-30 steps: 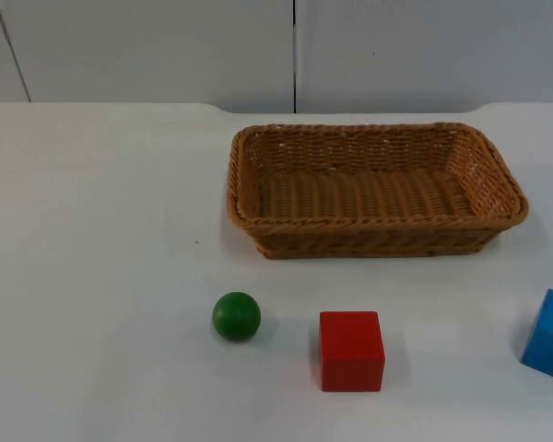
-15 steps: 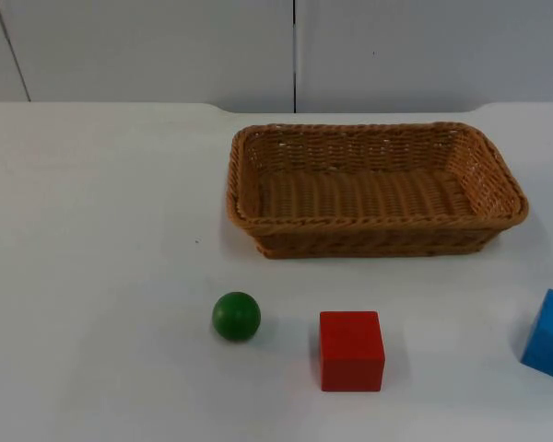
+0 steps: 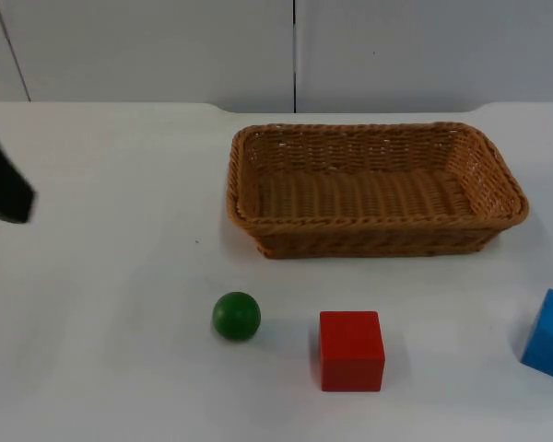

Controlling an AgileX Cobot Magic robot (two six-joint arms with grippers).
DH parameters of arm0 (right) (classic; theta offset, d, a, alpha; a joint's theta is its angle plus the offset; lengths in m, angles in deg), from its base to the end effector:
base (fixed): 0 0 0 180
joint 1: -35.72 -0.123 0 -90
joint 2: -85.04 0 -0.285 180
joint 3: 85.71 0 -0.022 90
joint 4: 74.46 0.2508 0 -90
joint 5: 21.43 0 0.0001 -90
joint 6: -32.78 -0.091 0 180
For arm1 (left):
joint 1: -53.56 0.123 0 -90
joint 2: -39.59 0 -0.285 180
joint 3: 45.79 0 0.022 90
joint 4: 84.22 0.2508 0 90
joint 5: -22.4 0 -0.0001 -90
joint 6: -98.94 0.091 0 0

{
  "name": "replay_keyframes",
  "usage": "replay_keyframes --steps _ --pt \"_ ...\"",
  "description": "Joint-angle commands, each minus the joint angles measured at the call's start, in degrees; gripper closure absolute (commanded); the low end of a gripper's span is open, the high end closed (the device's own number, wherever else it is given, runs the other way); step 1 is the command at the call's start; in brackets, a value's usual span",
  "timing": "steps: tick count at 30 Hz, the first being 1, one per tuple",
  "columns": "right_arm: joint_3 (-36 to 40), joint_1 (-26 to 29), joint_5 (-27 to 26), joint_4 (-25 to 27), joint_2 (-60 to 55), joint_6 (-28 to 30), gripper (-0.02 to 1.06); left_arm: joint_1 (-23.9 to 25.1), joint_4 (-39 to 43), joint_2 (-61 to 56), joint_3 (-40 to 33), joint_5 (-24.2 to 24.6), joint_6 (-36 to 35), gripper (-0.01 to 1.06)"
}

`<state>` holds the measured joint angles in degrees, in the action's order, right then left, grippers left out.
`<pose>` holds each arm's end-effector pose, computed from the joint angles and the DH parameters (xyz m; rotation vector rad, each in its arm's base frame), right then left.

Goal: Place all geometric objects except the red cube into the basket.

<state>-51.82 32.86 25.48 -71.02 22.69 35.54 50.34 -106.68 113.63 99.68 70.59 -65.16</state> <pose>0.1735 0.0127 0.2973 -0.0895 2.4961 0.0726 0.2021 -0.0373 0.2592 0.1747 2.6724 -0.4035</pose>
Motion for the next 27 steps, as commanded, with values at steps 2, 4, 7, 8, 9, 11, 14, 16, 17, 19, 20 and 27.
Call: replay_keyframes --steps 2,4,7,8,9,11,14,16,17,19,20,27 --pt "-0.17 0.45 -0.45 -0.27 0.15 0.48 -0.01 -7.02 2.70 7.83 3.30 -3.79 -2.95 0.00" --pt "-0.07 0.45 -0.56 -0.27 0.15 0.48 -0.01 -11.10 5.53 12.95 6.13 -5.20 -5.70 0.00" --pt "-0.09 0.45 -0.67 -0.51 0.15 0.48 -0.01 -14.72 7.45 18.36 9.10 -5.58 -7.52 0.00" --pt "-0.09 0.45 -0.82 -0.51 0.15 0.48 -0.01 -16.29 7.91 20.50 10.72 -5.67 -7.91 0.00" --pt "-0.09 0.45 -0.89 -0.51 0.15 0.48 -0.01 -17.53 8.48 22.92 12.25 -6.07 -8.44 0.00" --pt "-0.09 0.45 -1.02 -0.51 0.15 0.48 -0.01 -18.90 8.74 25.17 13.65 -6.36 -8.97 0.00" --pt "-0.09 0.45 -1.26 -0.51 0.15 0.48 -0.01 -22.43 9.32 31.06 16.83 -7.59 -10.19 0.00" --pt "-0.05 0.45 -1.36 -0.51 0.15 0.48 -0.01 -24.53 10.42 34.49 18.34 -8.58 -11.73 0.00" --pt "-0.05 0.45 -1.36 -0.51 0.15 0.48 -0.01 -24.53 10.42 34.49 18.34 -8.58 -11.73 0.00" --pt "-0.05 0.45 -1.47 -0.51 0.15 0.48 -0.01 -26.14 12.43 37.87 19.32 -10.16 -13.69 0.00" --pt "-0.05 0.45 -1.47 -0.51 0.15 0.48 -0.01 -26.75 13.94 39.14 19.71 -11.09 -15.20 0.00" --pt "-0.05 0.45 -1.57 -0.51 0.15 0.48 -0.01 -27.54 17.05 45.66 21.46 -15.41 -19.91 0.00"
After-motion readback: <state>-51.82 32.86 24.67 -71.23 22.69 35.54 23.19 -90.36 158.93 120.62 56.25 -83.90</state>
